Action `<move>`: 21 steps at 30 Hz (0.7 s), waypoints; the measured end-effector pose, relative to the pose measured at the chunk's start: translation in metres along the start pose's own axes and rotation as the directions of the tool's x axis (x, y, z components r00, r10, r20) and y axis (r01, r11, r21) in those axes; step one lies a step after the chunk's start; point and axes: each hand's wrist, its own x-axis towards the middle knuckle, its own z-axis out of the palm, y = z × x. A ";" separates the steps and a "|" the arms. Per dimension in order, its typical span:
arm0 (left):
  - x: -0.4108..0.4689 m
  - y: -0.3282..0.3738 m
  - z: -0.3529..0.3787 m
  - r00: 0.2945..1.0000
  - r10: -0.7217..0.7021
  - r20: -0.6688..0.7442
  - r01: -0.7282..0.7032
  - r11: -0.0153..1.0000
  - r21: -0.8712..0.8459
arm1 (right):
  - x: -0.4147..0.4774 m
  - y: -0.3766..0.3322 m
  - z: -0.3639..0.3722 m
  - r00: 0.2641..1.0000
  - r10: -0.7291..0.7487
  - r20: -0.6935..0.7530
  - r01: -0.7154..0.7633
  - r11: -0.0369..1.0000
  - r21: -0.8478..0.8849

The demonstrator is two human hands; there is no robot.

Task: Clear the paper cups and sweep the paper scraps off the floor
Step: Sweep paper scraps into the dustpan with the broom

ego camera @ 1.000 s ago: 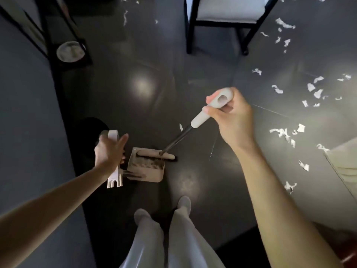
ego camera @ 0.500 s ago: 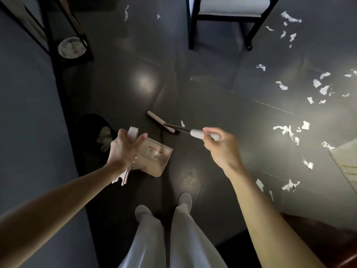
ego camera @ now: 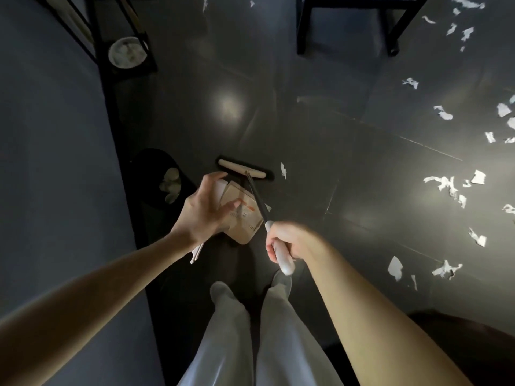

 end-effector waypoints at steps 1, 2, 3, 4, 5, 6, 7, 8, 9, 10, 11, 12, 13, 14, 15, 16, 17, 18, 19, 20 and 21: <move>-0.001 -0.001 0.000 1.000 0.012 -0.002 -0.012 1.000 -0.002 | 0.010 0.004 0.002 1.000 -0.009 -0.029 0.009 1.000 -0.025; -0.001 -0.002 0.001 1.000 0.016 -0.009 -0.017 1.000 -0.022 | 0.017 0.006 0.004 0.997 -0.027 -0.068 0.024 0.999 -0.036; 0.000 -0.003 0.000 1.000 0.024 -0.020 -0.024 0.999 -0.031 | 0.021 0.009 0.007 0.993 -0.046 -0.111 0.040 0.998 -0.053; 0.000 -0.004 -0.002 0.999 0.037 -0.034 -0.038 0.999 -0.016 | 0.024 0.010 0.010 0.986 -0.072 -0.153 0.062 0.996 -0.069; 0.001 -0.006 -0.004 0.997 0.063 -0.039 -0.063 0.998 0.014 | 0.028 0.012 0.013 0.977 -0.103 -0.186 0.091 0.993 -0.074; 0.002 -0.008 -0.007 0.996 0.088 -0.024 -0.087 0.996 0.033 | 0.032 0.015 0.015 0.968 -0.145 -0.204 0.131 0.988 -0.079; 0.003 -0.010 -0.010 0.995 0.099 0.017 -0.100 0.994 0.037 | 0.038 0.020 0.016 0.958 -0.193 -0.211 0.177 0.980 -0.095; 0.002 -0.013 -0.012 0.992 0.095 0.078 -0.098 0.994 0.039 | 0.041 0.027 0.017 0.950 -0.234 -0.208 0.211 0.969 -0.127; 0.000 -0.014 -0.013 0.986 0.087 0.140 -0.093 0.995 0.043 | 0.041 0.035 0.018 0.942 -0.269 -0.200 0.238 0.957 -0.164; -0.002 -0.017 -0.014 0.979 0.077 0.190 -0.087 0.995 0.044 | 0.041 0.042 0.017 0.935 -0.301 -0.188 0.266 0.945 -0.192; -0.005 -0.018 -0.015 0.972 0.072 0.226 -0.082 0.996 0.036 | 0.041 0.049 0.016 0.928 -0.323 -0.188 0.284 0.936 -0.207; -0.008 -0.021 -0.015 0.966 0.069 0.250 -0.081 0.996 0.037 | 0.040 0.054 0.015 0.919 -0.337 -0.206 0.293 0.931 -0.215; -0.010 -0.021 -0.016 0.961 0.075 0.265 -0.088 0.995 0.037 | 0.038 0.059 0.015 0.907 -0.351 -0.232 0.302 0.927 -0.222; -0.010 -0.022 -0.016 0.958 0.090 0.272 -0.102 0.994 0.032 | 0.037 0.063 0.016 0.893 -0.366 -0.261 0.310 0.922 -0.232; -0.011 -0.022 -0.016 0.954 0.116 0.276 -0.125 0.992 0.015 | 0.035 0.068 0.017 0.883 -0.371 -0.289 0.307 0.920 -0.243; -0.013 -0.023 -0.015 0.949 0.137 0.283 -0.143 0.990 -0.001 | 0.034 0.073 0.017 0.882 -0.357 -0.308 0.292 0.926 -0.238; -0.014 -0.024 -0.015 0.944 0.157 0.291 -0.161 0.987 -0.010 | 0.031 0.078 0.018 0.891 -0.323 -0.319 0.268 0.941 -0.206; -0.014 -0.025 -0.016 0.938 0.161 0.306 -0.167 0.986 -0.007 | 0.029 0.081 0.017 0.901 -0.290 -0.324 0.248 0.955 -0.163; -0.013 -0.025 -0.017 0.929 0.162 0.334 -0.171 0.985 -0.003 | 0.027 0.082 0.015 0.904 -0.273 -0.328 0.247 0.962 -0.120; -0.013 -0.026 -0.019 0.916 0.156 0.370 -0.175 0.985 0.016 | 0.024 0.084 0.013 0.899 -0.276 -0.340 0.262 0.961 -0.085; -0.013 -0.025 -0.020 0.892 0.159 0.424 -0.190 0.981 0.030 | 0.022 0.087 0.011 0.891 -0.280 -0.358 0.281 0.958 -0.051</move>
